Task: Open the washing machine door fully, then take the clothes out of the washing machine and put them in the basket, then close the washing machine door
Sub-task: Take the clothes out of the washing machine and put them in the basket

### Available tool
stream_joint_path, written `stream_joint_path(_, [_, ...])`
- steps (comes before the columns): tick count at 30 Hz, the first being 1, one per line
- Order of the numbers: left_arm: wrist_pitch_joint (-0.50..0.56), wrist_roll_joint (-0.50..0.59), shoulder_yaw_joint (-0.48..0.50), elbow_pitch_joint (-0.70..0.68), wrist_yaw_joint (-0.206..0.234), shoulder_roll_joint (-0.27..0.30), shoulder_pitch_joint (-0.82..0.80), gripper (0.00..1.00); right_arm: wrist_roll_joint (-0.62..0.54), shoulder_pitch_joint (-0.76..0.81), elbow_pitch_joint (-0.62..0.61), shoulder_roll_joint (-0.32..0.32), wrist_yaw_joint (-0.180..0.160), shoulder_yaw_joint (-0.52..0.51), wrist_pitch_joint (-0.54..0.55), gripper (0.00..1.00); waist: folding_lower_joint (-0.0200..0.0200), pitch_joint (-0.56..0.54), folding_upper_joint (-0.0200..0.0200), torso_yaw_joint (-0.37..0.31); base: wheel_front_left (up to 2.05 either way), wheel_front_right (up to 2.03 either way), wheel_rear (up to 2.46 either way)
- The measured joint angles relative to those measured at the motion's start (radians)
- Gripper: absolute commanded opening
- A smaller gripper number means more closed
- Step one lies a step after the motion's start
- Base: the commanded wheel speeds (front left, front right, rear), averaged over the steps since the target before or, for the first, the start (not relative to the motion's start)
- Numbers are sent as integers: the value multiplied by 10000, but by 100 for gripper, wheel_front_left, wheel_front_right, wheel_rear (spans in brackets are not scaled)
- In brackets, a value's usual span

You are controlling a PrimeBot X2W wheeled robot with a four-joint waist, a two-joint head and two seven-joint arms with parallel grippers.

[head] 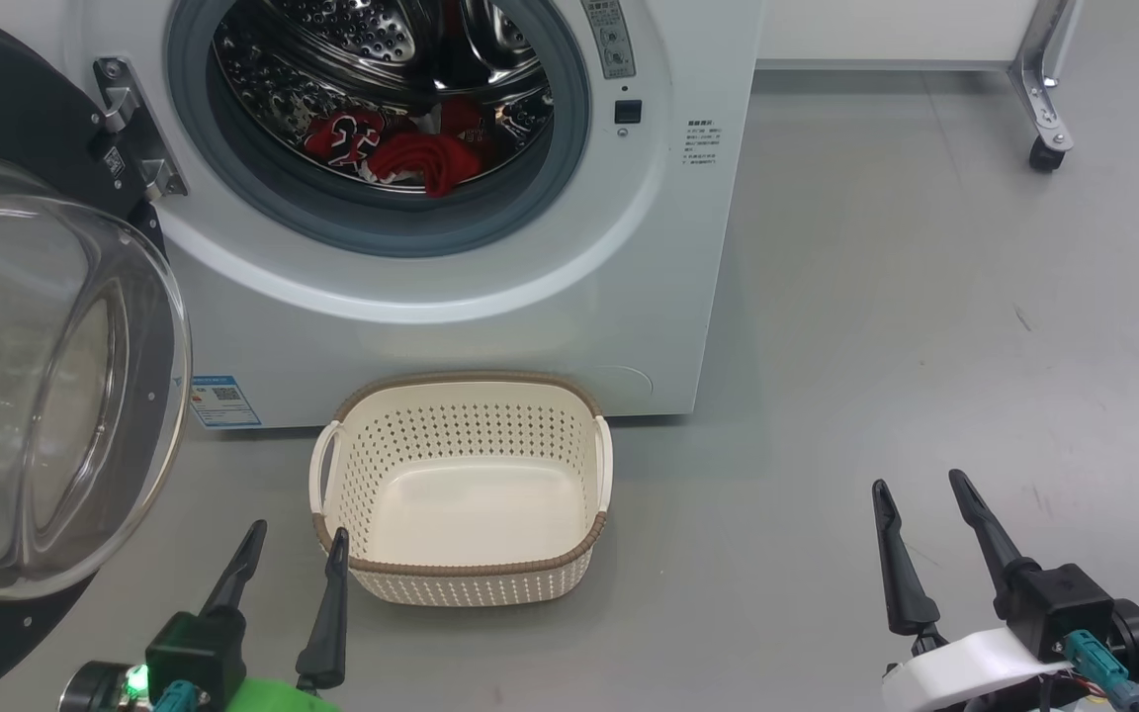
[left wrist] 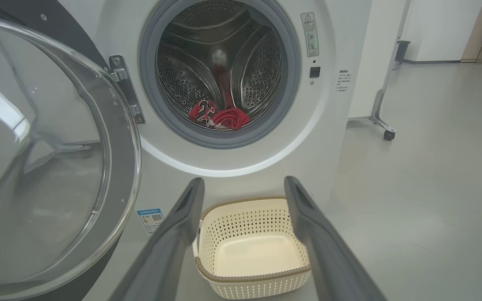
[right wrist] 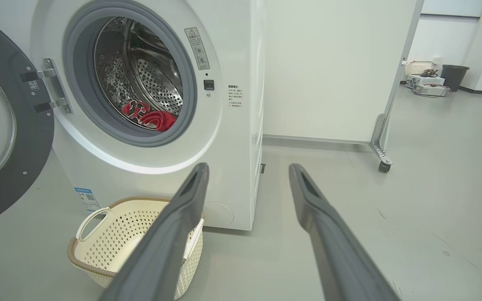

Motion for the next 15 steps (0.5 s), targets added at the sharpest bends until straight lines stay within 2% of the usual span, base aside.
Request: stream_joint_path(15, [-2,148,-52,-171,-6,98,0,100,4,5,-42,2,-2,-4,0,100,0,100,0,-8,52,-52,0])
